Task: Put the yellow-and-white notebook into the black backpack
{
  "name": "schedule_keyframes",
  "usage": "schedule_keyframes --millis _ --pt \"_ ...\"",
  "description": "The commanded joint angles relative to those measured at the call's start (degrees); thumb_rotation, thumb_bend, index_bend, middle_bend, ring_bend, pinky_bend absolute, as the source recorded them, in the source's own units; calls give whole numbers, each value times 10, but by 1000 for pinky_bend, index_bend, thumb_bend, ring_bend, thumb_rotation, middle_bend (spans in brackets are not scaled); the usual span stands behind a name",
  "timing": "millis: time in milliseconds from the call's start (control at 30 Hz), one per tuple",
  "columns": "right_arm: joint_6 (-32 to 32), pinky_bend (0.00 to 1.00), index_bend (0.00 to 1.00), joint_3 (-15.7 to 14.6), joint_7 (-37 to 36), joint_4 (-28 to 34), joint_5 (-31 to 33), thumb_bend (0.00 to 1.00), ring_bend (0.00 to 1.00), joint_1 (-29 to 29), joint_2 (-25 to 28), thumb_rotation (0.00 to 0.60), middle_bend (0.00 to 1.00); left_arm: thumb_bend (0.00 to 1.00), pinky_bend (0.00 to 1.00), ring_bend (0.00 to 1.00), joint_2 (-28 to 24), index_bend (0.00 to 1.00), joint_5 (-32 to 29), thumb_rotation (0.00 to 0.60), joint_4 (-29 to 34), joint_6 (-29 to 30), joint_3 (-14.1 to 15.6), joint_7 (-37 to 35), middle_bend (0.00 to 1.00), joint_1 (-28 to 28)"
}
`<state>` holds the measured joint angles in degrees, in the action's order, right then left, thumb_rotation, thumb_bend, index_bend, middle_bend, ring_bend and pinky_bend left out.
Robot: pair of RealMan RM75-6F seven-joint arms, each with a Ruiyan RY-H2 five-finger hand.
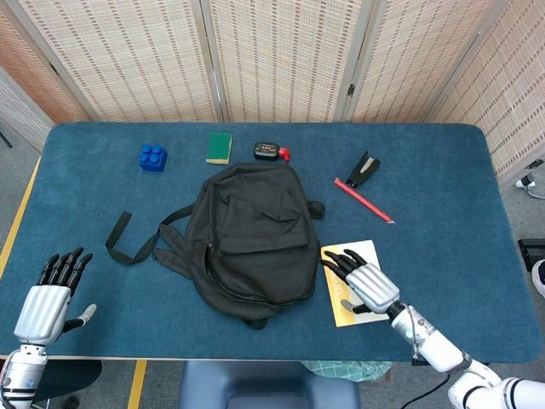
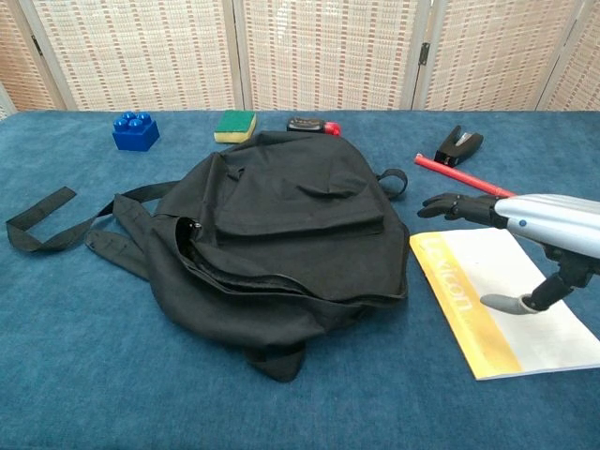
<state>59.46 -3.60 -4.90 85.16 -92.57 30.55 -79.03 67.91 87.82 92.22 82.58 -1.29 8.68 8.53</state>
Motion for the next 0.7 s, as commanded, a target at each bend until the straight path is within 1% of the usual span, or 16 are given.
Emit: schedule_keyframes --millis 33,100,167,433,700 --pt "12 2 0 -14 30 9 -22 356 50 -6 -10 600 2 309 0 87 -1 85 2 600 2 1 1 2 48 -1" --pt "12 0 0 -17 49 8 -24 333 11 -9 -21 600 0 309 0 88 -2 85 3 600 4 3 2 2 48 -2" --pt "12 0 0 -18 64 7 -23 307 0 -12 -29 600 0 308 0 90 -3 86 2 600 4 4 3 1 48 -3" --pt "29 0 0 -23 107 -14 -17 304 0 -35 -70 600 0 308 0 91 -5 79 -1 600 3 0 6 -3 48 -5" --pt "29 0 0 -21 111 -42 -7 304 0 -44 -104 600 0 308 0 91 -3 71 -2 600 0 -6 7 -6 48 -3"
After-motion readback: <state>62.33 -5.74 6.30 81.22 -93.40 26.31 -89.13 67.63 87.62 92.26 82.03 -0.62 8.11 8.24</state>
